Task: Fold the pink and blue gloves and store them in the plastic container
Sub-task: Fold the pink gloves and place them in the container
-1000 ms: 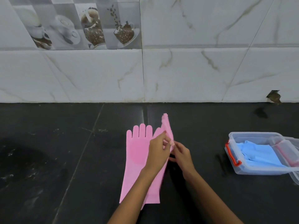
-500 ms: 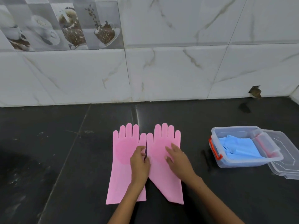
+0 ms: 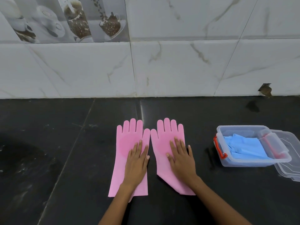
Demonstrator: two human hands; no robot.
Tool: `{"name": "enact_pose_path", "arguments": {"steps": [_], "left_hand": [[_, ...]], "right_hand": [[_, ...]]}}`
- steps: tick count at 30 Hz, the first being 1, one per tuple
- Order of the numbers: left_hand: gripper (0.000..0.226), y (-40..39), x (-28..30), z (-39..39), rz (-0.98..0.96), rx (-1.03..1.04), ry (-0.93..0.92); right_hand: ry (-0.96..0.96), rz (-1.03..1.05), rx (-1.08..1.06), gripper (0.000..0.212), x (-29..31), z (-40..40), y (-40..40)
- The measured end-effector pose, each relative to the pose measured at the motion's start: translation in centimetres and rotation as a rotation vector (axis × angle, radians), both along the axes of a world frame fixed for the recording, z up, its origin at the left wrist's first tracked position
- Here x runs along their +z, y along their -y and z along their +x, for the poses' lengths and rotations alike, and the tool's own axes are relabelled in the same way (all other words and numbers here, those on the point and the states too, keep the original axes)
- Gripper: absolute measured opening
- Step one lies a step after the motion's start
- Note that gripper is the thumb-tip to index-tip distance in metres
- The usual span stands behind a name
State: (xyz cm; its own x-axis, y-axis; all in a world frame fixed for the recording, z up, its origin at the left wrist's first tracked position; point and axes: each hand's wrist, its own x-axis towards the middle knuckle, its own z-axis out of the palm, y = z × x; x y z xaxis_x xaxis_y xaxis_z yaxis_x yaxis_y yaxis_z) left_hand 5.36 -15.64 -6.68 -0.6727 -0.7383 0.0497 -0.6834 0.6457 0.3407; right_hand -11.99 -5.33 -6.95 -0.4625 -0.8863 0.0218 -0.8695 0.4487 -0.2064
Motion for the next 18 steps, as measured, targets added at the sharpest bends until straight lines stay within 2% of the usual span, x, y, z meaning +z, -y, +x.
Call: {"name": "enact_pose_path", "arguments": {"steps": [13, 18], "left_hand": [[0.055, -2.4, -0.4, -0.6, -0.046, -0.012, 0.035], [0.054, -2.7, -0.5, -0.5, -0.065, -0.038, 0.024]], "right_hand": [[-0.105, 0.119, -0.059, 0.060, 0.5, -2.2, -3.3], [0.022, 0.071, -0.056, 0.059, 0.8, 0.5, -2.2]]}}
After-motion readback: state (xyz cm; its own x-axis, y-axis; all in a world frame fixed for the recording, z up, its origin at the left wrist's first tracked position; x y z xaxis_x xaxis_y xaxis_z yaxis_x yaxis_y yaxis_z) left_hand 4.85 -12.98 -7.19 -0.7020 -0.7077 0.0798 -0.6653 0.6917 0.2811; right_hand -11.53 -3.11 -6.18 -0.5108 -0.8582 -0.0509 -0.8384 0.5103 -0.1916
